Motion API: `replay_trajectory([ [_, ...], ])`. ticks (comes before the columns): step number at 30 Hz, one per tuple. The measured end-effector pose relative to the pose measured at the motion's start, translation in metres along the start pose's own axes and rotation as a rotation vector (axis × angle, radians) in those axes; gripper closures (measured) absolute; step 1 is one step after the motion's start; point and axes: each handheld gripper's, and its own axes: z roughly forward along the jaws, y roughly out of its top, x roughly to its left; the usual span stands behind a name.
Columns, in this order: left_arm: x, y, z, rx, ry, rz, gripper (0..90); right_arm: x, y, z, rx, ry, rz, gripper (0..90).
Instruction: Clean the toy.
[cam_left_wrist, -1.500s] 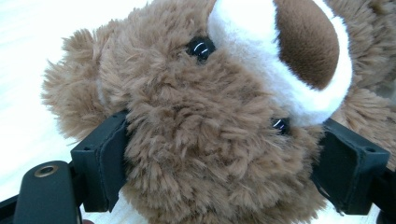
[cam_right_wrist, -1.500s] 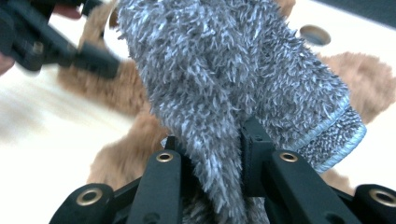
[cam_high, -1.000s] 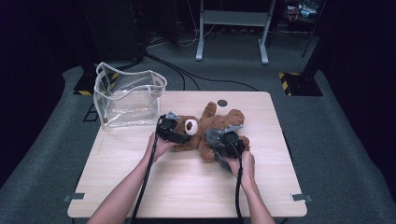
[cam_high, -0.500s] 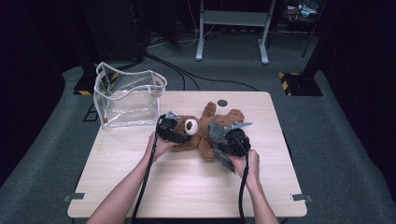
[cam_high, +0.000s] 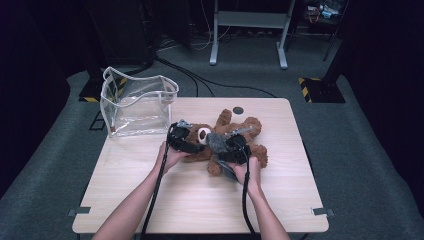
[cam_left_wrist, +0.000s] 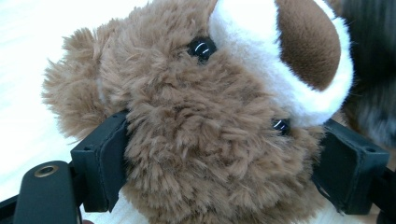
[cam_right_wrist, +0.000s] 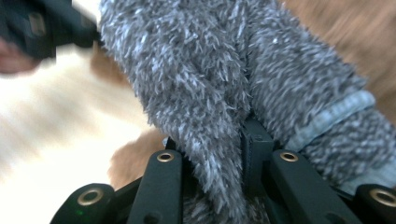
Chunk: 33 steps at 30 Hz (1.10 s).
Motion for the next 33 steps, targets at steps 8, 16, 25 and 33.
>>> replay_trajectory([
  [8, 0.000, 0.000, 0.000, 0.000, -0.001, -0.005, 15.6, 0.007, -0.031, 0.002, 0.069, 0.056, -0.011, 73.4],
  [16, 0.003, -0.001, -0.006, -0.025, -0.021, -0.013, 15.5, 0.004, -0.010, -0.040, -0.078, 0.073, 0.013, 73.0],
  [25, 0.018, -0.011, -0.022, -0.031, -0.030, -0.033, 17.0, 0.008, 0.024, -0.046, -0.143, 0.035, -0.014, 72.9],
  [33, 0.017, -0.015, -0.016, -0.020, -0.036, -0.034, 17.5, 0.006, 0.035, -0.074, -0.162, 0.007, -0.023, 72.8],
])
